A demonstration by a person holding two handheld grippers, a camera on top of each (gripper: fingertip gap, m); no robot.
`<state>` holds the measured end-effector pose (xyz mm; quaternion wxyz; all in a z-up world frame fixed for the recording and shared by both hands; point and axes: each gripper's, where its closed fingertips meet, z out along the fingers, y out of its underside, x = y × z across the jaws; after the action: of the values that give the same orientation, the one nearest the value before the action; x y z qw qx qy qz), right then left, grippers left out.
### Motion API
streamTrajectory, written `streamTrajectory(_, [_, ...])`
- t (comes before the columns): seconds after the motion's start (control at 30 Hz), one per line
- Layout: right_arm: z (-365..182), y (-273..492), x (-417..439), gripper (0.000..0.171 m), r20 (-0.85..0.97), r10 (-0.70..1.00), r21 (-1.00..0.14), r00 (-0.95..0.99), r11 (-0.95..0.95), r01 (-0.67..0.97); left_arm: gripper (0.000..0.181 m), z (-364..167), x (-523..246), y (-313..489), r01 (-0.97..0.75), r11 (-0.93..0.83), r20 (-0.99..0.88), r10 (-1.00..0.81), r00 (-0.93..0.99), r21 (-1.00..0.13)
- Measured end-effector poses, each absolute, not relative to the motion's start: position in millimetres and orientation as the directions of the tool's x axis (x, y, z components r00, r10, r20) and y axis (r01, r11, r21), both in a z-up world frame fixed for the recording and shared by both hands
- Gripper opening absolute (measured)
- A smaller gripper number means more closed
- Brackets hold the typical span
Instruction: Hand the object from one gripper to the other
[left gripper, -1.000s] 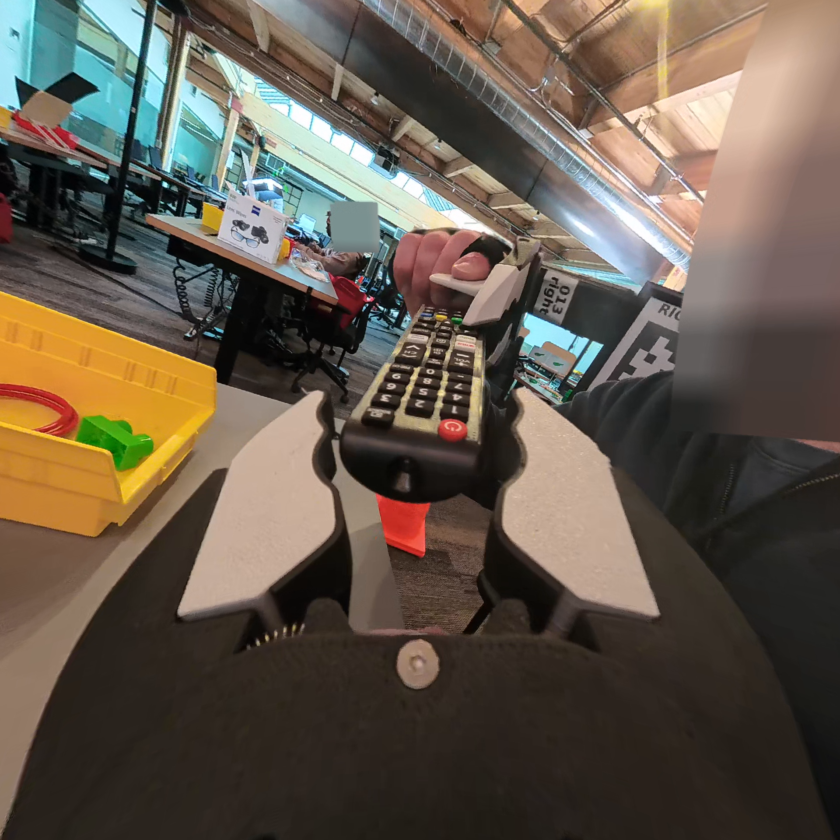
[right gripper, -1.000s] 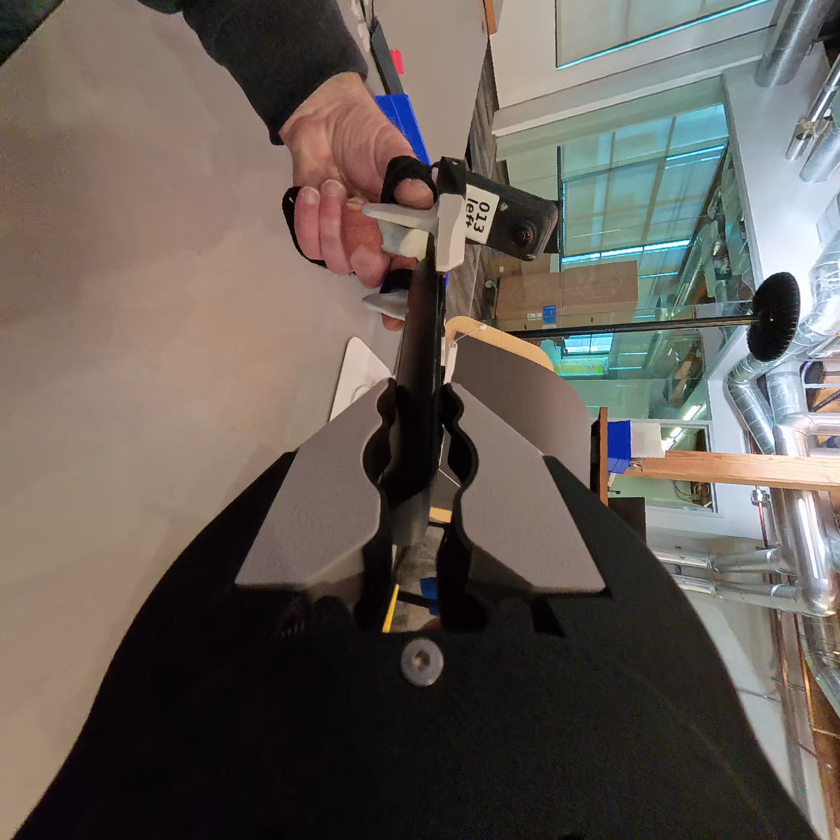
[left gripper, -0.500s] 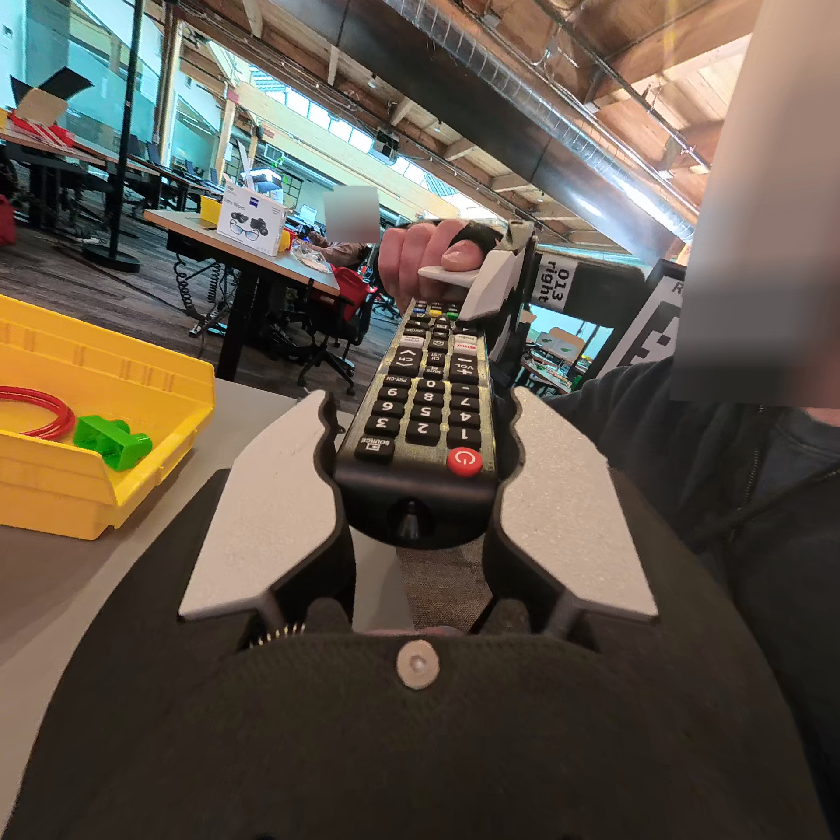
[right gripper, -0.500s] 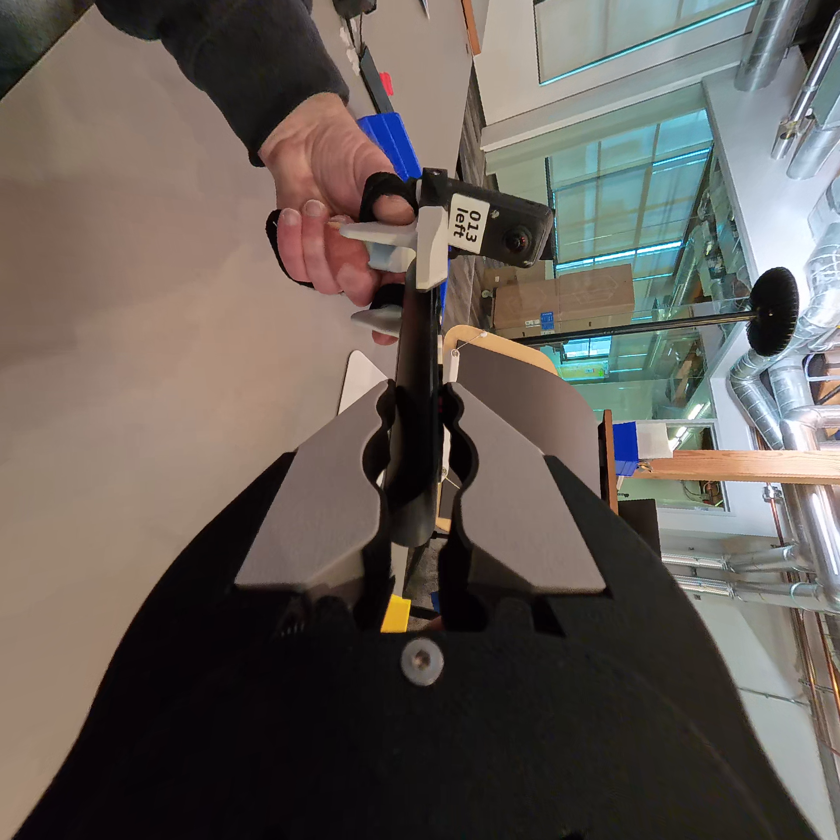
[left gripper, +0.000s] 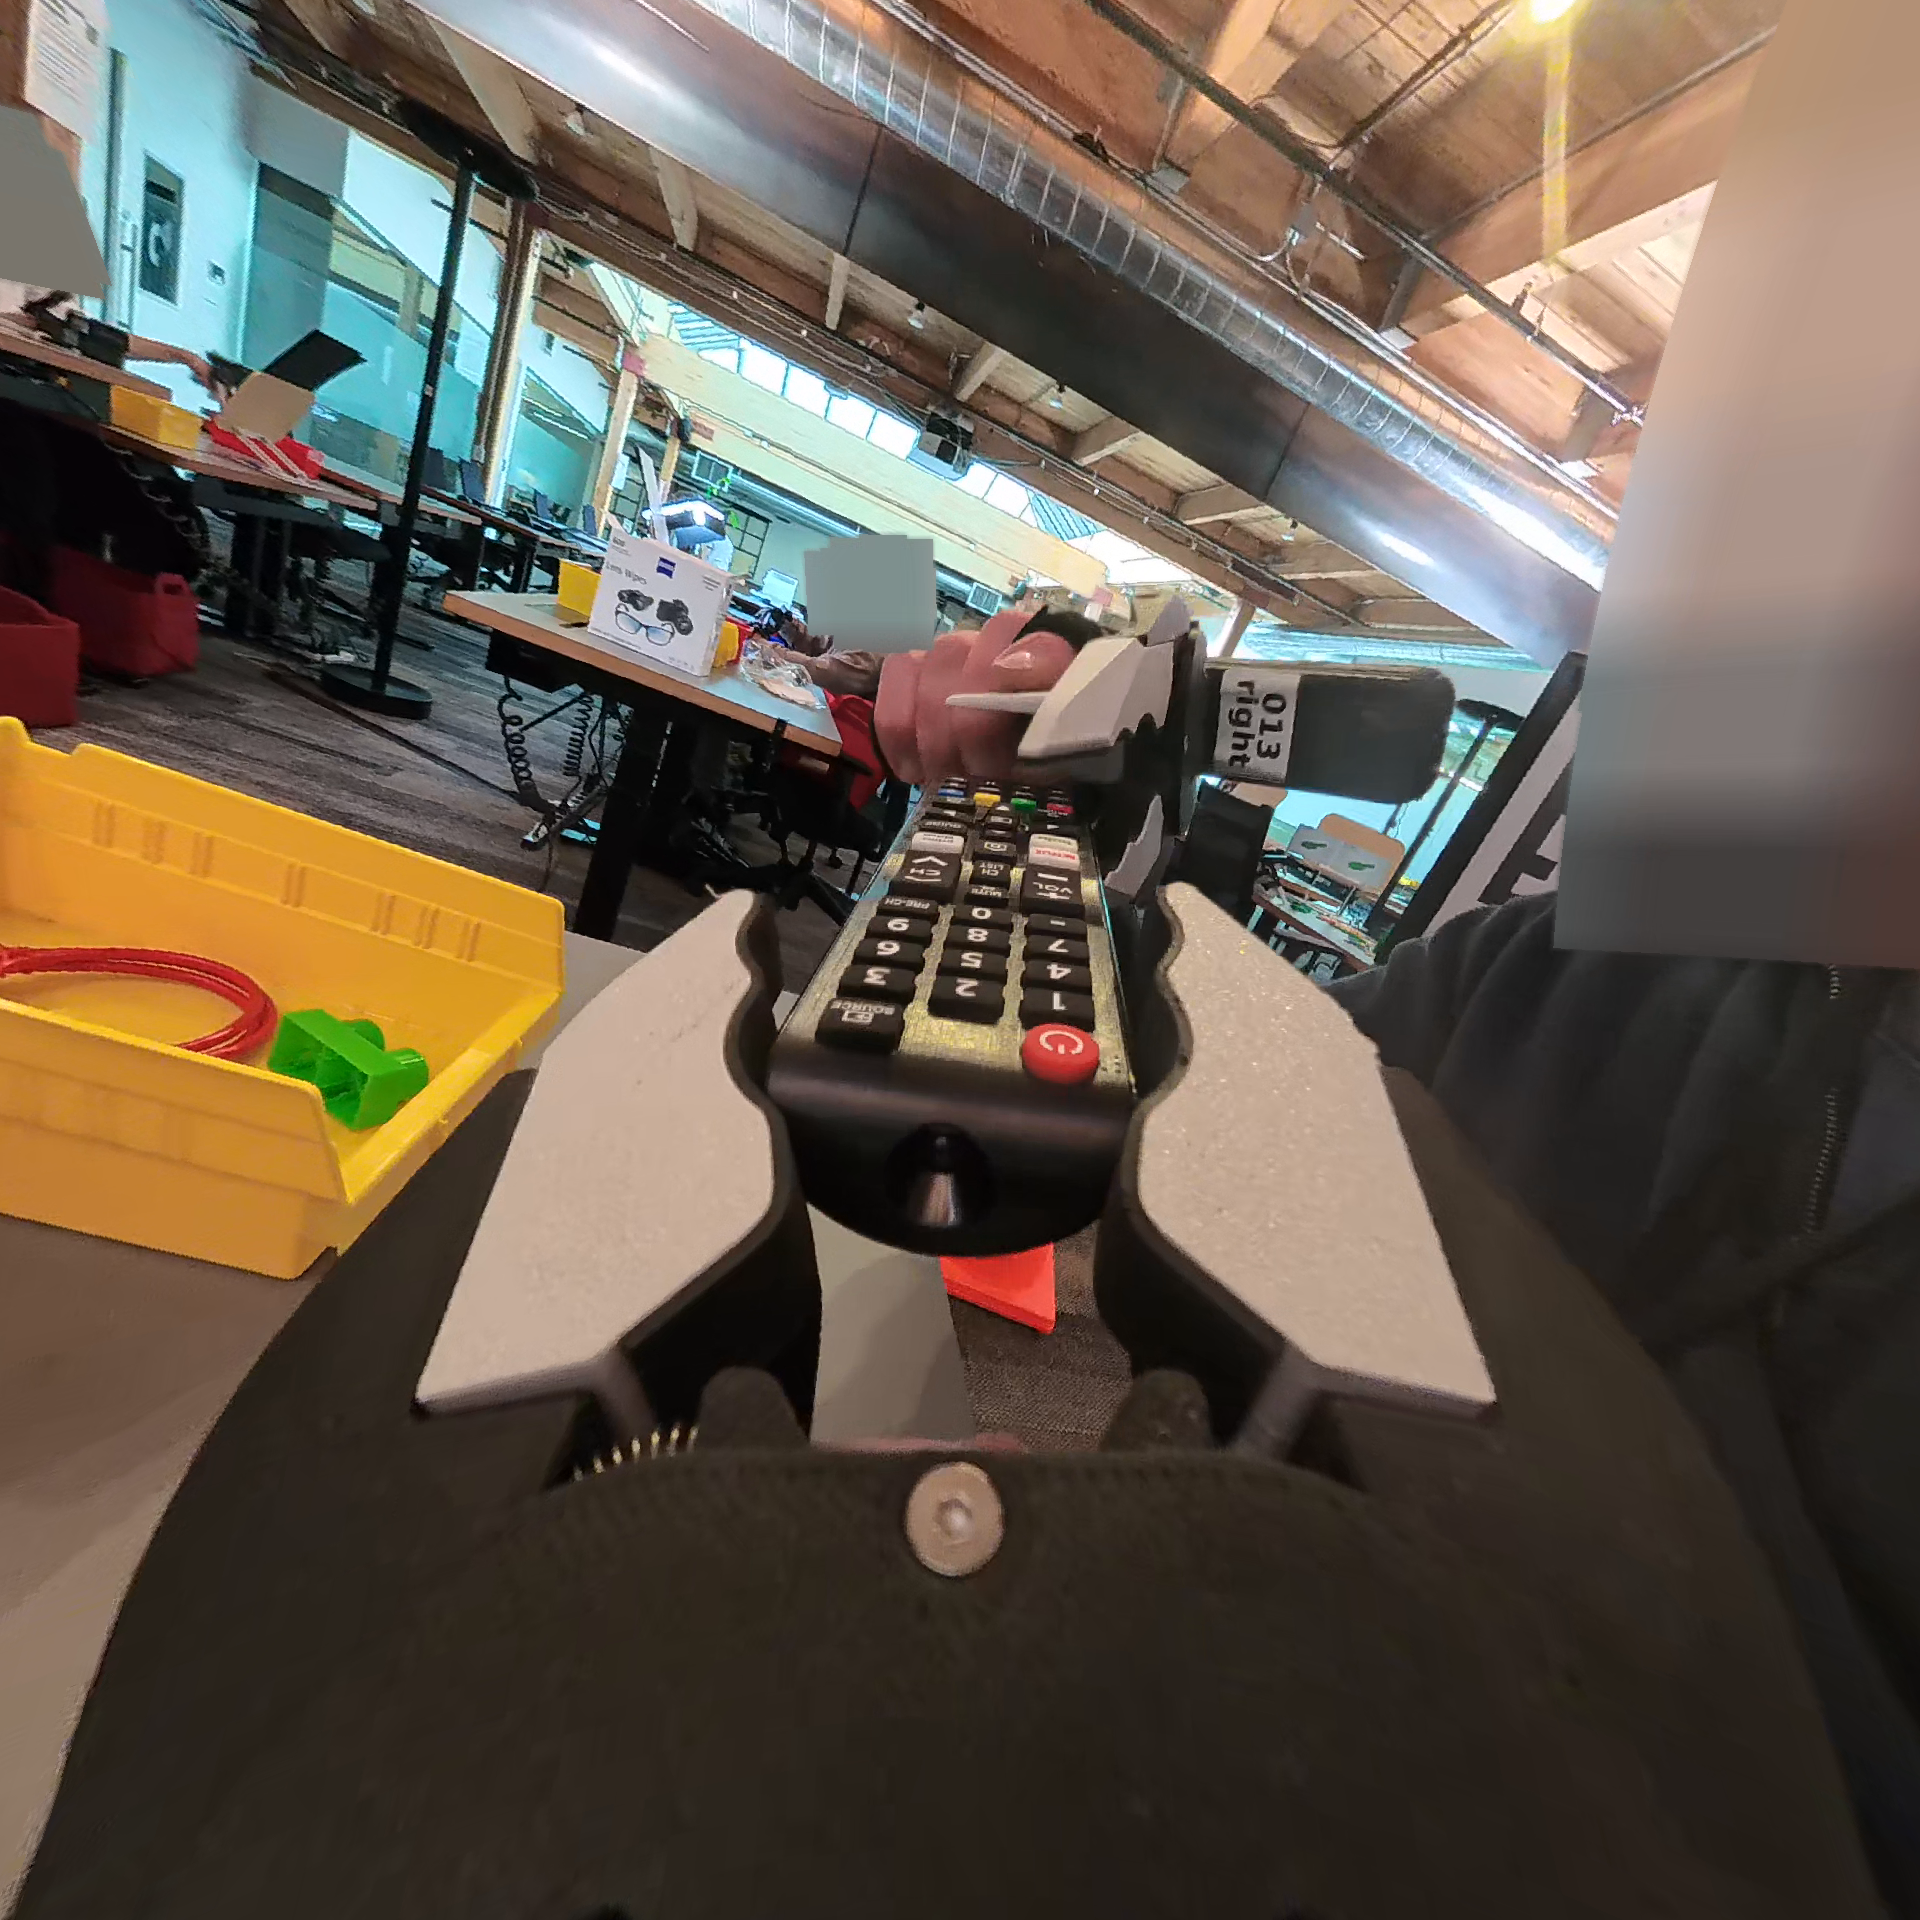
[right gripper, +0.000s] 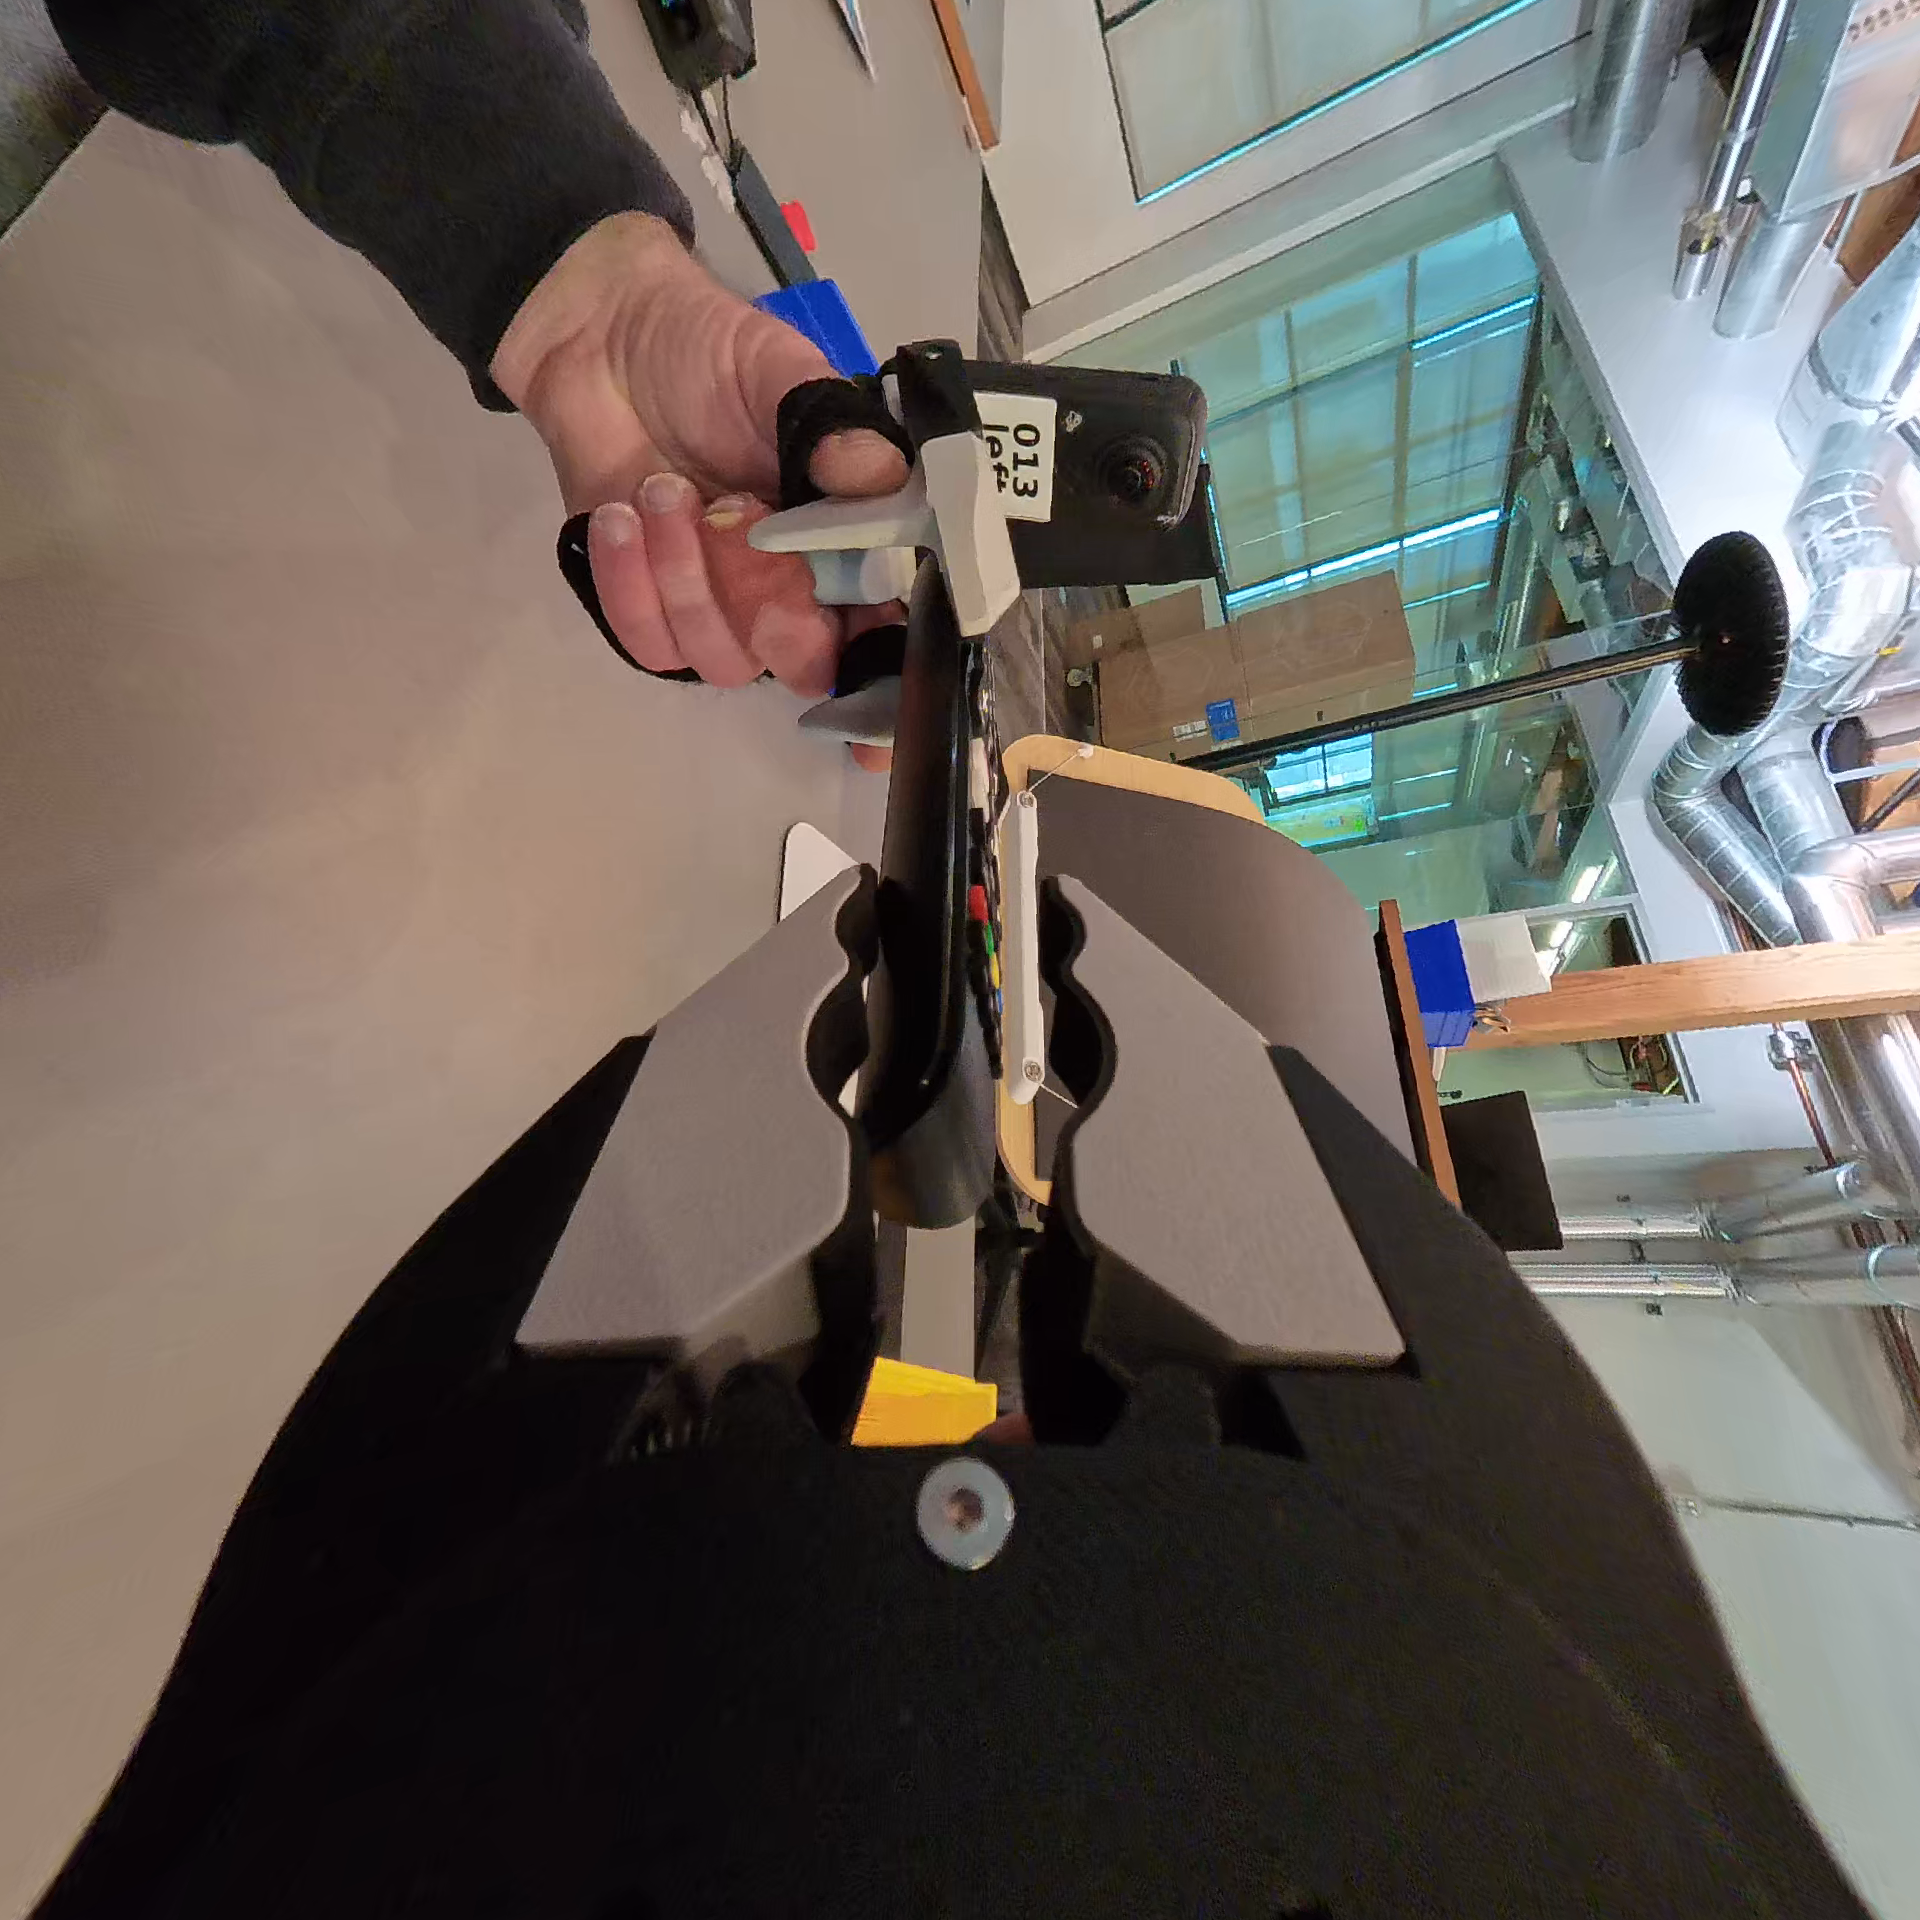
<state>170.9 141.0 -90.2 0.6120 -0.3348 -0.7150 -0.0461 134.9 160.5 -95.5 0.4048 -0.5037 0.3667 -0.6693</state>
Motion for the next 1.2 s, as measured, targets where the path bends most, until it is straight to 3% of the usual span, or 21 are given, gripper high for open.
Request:
streamTrajectory(0.2, [-91.7, 142.9, 174.7, 0.040, 0.905, 0.426, -0.361, 0.002, 0.764, 0.535, 0.066, -95.0, 135.2, 160.8, 0.179, -0.408, 0.383, -0.910, -0.158, -0.895])
streamTrajectory(0.23, [-93.3, 141.7, 176.0, 0.037, 0.904, 0.428, -0.355, -0.013, 0.765, 0.537, 0.066, -95.0, 135.4, 160.7, 0.177, -0.406, 0.381, -0.911, -0.156, -0.897])
streamTrajectory(0.27, [-95.1, 139.0, 177.1, 0.020, 0.900, 0.433, -0.349, -0.036, 0.769, 0.535, 0.066, -95.5, 135.6, 159.6, 0.168, -0.400, 0.376, -0.913, -0.158, -0.901])
streamTrajectory(0.33, [-92.4, 136.3, 179.1, 0.018, 0.903, 0.427, -0.334, -0.052, 0.772, 0.542, 0.066, -100.9, 138.2, 154.0, 0.112, -0.379, 0.359, -0.919, -0.166, -0.918])
streamTrajectory(0.6, [-89.4, 137.5, 182.5, 0.019, 0.903, 0.421, -0.307, -0.084, 0.769, 0.561, 0.064, -109.5, 142.2, 149.7, 0.039, -0.297, 0.289, -0.948, -0.133, -0.954])
streamTrajectory(1.07, [-79.5, 138.5, 185.7, 0.017, 0.907, 0.422, -0.357, 0.002, 0.766, 0.534, 0.063, -102.8, 141.4, 157.1, 0.113, -0.257, 0.253, -0.966, -0.054, -0.960])
streamTrajectory(1.2, [-71.9, 138.0, 184.8, 0.024, 0.911, 0.411, -0.371, 0.041, 0.770, 0.519, 0.062, -96.2, 142.2, 157.2, 0.141, -0.250, 0.246, -0.968, -0.048, -0.958])
